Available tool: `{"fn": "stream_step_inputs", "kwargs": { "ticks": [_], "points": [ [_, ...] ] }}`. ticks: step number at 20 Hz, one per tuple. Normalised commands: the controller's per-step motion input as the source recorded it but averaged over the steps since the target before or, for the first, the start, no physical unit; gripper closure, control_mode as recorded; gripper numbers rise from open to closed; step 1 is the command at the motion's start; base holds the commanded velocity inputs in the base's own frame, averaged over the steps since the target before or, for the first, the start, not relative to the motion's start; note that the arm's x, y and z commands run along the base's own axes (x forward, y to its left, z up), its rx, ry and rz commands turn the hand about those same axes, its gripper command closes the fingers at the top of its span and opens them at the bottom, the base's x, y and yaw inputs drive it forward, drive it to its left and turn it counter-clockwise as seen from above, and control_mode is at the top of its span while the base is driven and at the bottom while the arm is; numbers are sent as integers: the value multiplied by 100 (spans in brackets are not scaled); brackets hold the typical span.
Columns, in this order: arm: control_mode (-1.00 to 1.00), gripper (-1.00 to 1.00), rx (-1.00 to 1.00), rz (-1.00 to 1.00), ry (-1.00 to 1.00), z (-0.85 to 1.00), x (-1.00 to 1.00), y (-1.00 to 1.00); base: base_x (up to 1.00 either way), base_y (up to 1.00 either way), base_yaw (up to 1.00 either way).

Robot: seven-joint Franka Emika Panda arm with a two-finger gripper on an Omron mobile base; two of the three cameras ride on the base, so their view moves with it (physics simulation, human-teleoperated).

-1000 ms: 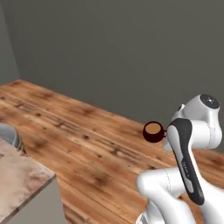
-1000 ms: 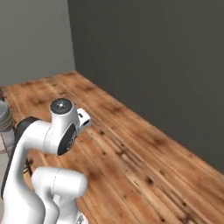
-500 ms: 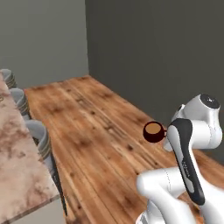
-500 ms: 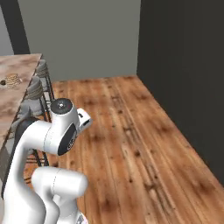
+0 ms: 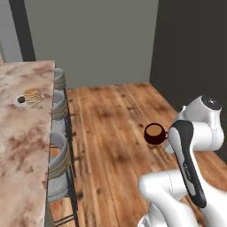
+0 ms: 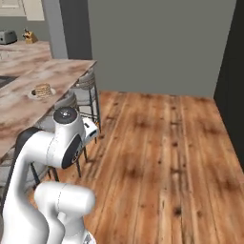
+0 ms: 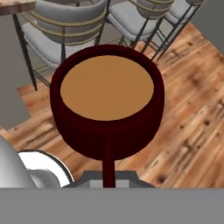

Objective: Pick up the brewed coffee from the coffee machine and place it next to the breakfast plate on the dining counter.

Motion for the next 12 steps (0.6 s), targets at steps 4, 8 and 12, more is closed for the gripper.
{"fn": "stream_step_inputs", "kwargs": {
  "ticks": [4, 8, 12],
  "points": [
    [100, 100, 0, 0, 0, 0, 0, 0, 100, -78, 50],
    [100, 100, 0, 0, 0, 0, 0, 0, 100, -64, 53],
    [100, 100, 0, 0, 0, 0, 0, 0, 100, -44, 58]
  ]
}}
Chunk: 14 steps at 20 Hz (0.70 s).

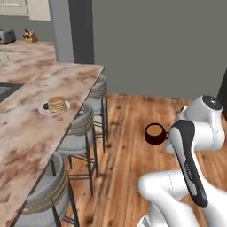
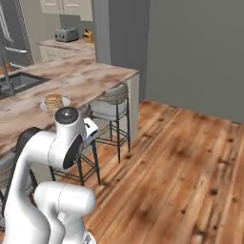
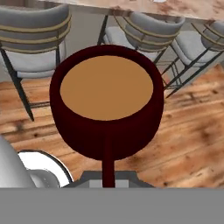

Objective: Pick up the brewed coffee from the coffee machine and place it next to the breakfast plate on the dining counter.

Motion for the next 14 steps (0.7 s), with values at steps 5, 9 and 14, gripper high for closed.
{"fn": "stream_step_inputs", "kwargs": {
  "ticks": [5, 9, 14],
  "points": [
    [100, 100, 0, 0, 0, 0, 0, 0, 100, -39, 61],
    [100, 100, 0, 0, 0, 0, 0, 0, 100, -54, 57],
    [100, 100, 0, 0, 0, 0, 0, 0, 100, -59, 55]
  ]
}}
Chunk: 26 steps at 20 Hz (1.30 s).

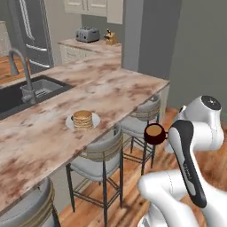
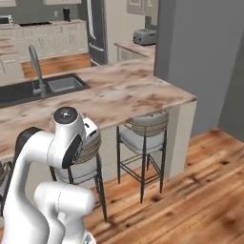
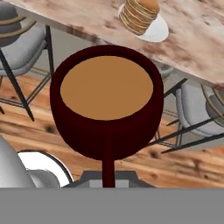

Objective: Pick up the brewed coffee from the coffee machine and place it next to the breakfast plate on the dining counter.

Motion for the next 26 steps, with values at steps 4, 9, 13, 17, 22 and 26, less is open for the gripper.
{"fn": "stream_step_inputs", "kwargs": {
  "ticks": [4, 9, 13, 17, 22, 26],
  "points": [
    [100, 100, 0, 0, 0, 0, 0, 0, 100, -49, 57],
    [100, 100, 0, 0, 0, 0, 0, 0, 100, -42, 61],
    [100, 100, 0, 0, 0, 0, 0, 0, 100, -38, 63],
    [100, 100, 0, 0, 0, 0, 0, 0, 100, -34, 65],
    [100, 100, 0, 0, 0, 0, 0, 0, 100, -29, 63],
    [-100, 100, 0, 20, -1, -11, 58, -31, 25, -7, 12]
  ]
}}
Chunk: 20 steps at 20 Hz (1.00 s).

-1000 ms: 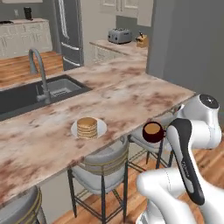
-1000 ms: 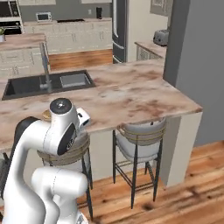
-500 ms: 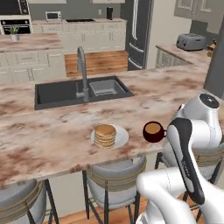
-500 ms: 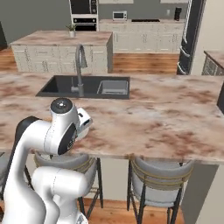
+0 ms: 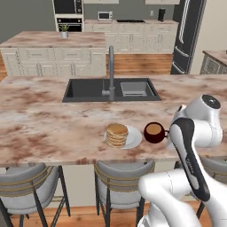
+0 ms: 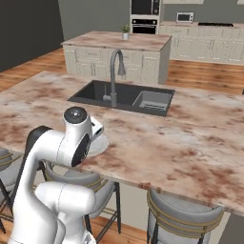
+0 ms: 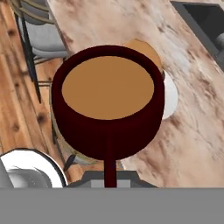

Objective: Pick up the brewed coffee from the coffee machine and place it next to the breakfast plate on the dining counter.

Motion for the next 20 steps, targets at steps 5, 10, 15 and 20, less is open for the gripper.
{"fn": "stream_step_inputs", "kwargs": {
  "ticks": [5, 10, 15, 20],
  "points": [
    [-100, 100, 0, 9, 0, -5, 37, -50, 0, 0, 0],
    [-100, 100, 0, 3, 6, -16, 43, -34, 0, 0, 0],
    [-100, 100, 1, 0, 10, -28, 69, -25, 0, 0, 0],
    [-100, 100, 6, 0, 7, -32, 75, -40, 0, 0, 0]
  ]
}}
